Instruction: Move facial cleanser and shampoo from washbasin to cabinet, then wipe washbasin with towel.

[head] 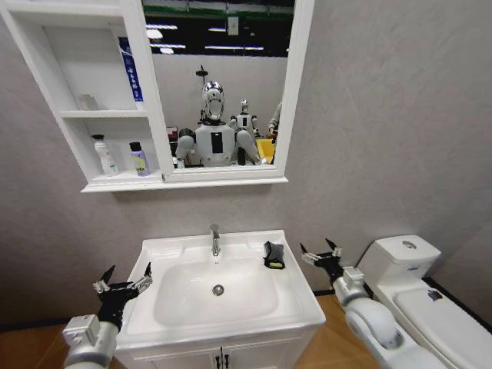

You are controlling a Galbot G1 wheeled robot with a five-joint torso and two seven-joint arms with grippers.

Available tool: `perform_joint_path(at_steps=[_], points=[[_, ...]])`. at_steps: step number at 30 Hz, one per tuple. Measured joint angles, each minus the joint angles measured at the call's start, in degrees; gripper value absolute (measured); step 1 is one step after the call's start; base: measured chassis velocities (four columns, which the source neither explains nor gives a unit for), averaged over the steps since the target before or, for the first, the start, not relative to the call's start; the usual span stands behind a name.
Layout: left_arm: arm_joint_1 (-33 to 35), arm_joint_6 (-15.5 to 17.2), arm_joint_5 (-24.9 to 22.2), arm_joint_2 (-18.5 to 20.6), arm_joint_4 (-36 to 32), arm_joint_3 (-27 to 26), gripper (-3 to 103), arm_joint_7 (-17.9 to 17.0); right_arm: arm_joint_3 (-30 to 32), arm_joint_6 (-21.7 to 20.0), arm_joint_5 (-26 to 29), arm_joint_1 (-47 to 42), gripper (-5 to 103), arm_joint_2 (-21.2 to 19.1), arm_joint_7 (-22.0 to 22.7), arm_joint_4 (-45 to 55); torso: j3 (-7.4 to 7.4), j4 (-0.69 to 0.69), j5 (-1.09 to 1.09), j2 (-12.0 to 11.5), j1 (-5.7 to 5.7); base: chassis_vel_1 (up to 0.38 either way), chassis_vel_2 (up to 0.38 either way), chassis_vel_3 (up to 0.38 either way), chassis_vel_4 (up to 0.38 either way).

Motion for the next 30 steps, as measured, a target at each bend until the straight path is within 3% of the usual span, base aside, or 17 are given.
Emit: perform_joint_path(at_steps=[3, 4, 7, 11, 30], points=[[0.0, 0.0, 0.0, 0.0, 0.0, 0.0, 100, 0.0, 4.1, 0.9, -3.3, -10.3, 100, 6.6, 0.4, 6.3, -0.01, -0.03, -0.01, 0.0, -0.01, 0.000, 0.000, 0.000, 0.000], [0.0, 0.0, 0.0, 0.0, 0.0, 0.0, 100, 0.0, 4.1, 0.9, -3.3, -10.3, 100, 6.6, 0.4, 6.3, -0.01, -0.03, -0.01, 0.0, -0.01, 0.000, 0.000, 0.000, 0.000], [0.0, 0.0, 0.0, 0.0, 0.0, 0.0, 100, 0.0, 4.2, 1.9, -6.9, -14.5, 100, 12.5, 1.3, 9.5, 0.00, -0.02, -0.01, 0.0, -0.01, 0.000, 0.000, 0.000, 0.000], [0.0, 0.0, 0.0, 0.0, 0.0, 0.0, 100, 0.0, 3.3, 1.7, -9.1, -16.1, 100, 15.5, 2.1, 12.2, 0.01, 0.00, 0.01, 0.0, 0.00, 0.000, 0.000, 0.000, 0.000], [0.0, 0.0, 0.0, 0.0, 0.0, 0.0, 100, 0.0, 2.6, 0.9, -9.5, -18.0, 100, 16.5, 2.9, 15.8, 0.01, 0.00, 0.01, 0.0, 0.00, 0.000, 0.000, 0.000, 0.000]])
